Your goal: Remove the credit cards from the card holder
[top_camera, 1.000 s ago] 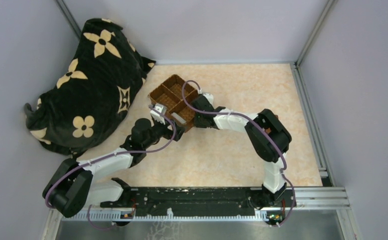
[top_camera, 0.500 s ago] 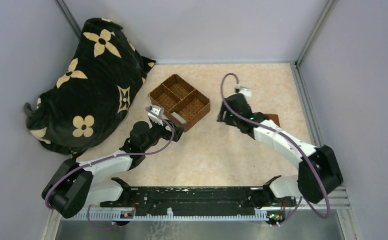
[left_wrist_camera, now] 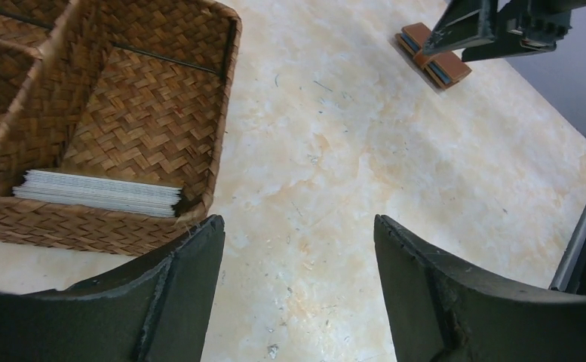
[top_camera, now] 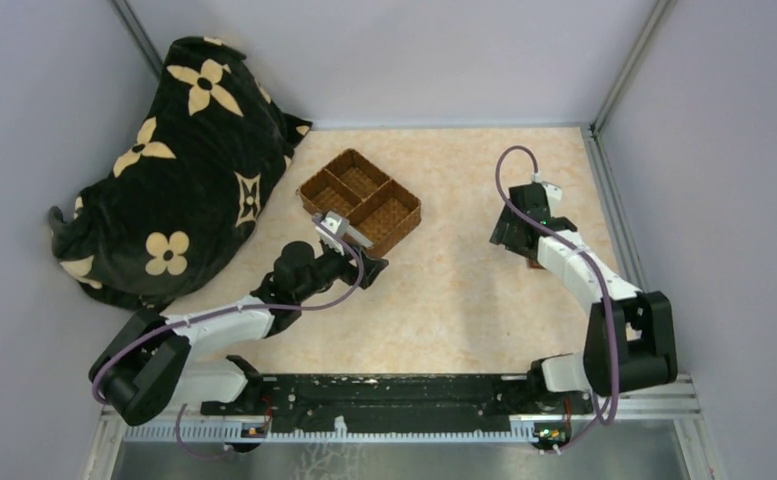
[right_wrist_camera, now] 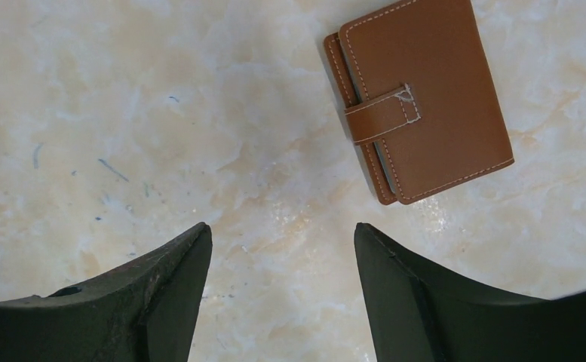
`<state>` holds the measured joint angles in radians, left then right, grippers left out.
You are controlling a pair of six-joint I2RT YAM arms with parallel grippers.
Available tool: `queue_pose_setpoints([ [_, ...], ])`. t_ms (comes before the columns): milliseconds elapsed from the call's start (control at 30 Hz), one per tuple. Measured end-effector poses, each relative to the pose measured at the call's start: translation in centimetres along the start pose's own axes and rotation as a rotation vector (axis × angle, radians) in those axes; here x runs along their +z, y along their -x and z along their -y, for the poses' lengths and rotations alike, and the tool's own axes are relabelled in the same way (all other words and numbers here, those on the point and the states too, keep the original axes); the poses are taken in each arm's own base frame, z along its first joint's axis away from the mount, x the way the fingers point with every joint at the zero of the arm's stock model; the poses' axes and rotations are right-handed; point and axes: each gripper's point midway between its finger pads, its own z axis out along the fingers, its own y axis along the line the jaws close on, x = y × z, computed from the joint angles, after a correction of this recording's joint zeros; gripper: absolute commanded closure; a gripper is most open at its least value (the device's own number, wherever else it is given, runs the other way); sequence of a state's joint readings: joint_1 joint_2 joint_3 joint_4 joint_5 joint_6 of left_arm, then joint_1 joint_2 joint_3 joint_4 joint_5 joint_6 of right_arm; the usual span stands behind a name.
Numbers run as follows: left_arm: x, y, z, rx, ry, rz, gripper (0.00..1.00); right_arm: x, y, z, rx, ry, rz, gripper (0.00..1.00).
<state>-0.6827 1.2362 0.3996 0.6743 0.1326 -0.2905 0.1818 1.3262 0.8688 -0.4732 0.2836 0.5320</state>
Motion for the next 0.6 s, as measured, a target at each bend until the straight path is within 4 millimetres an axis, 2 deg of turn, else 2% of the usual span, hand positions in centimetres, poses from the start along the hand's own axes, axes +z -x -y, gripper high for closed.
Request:
queue_pose_setpoints([
  [133, 0.8, -1.1, 1.0, 0.010, -0.017, -0.040, 0.23, 2.1, -1.4, 1.0, -0.017, -0.063, -0.059, 0.30],
  [300, 1.3, -2.5, 1.8, 0.021, -0.034, -0.085, 0.18, 3.3, -1.5, 3.3, -0.050, -0.192, -0.050, 0.30],
  [433, 1.4, -2.7, 1.9, 0.031, -0.037, -0.092, 0.16, 3.4, 0.0, 4.6, -0.060, -0.269, -0.008, 0.28],
  [600, 1.4, -2.7, 1.7, 0.048, -0.022, -0.090, 0.16, 4.2, 2.1, 4.7, -0.067, -0.319, 0.021, 0.28],
])
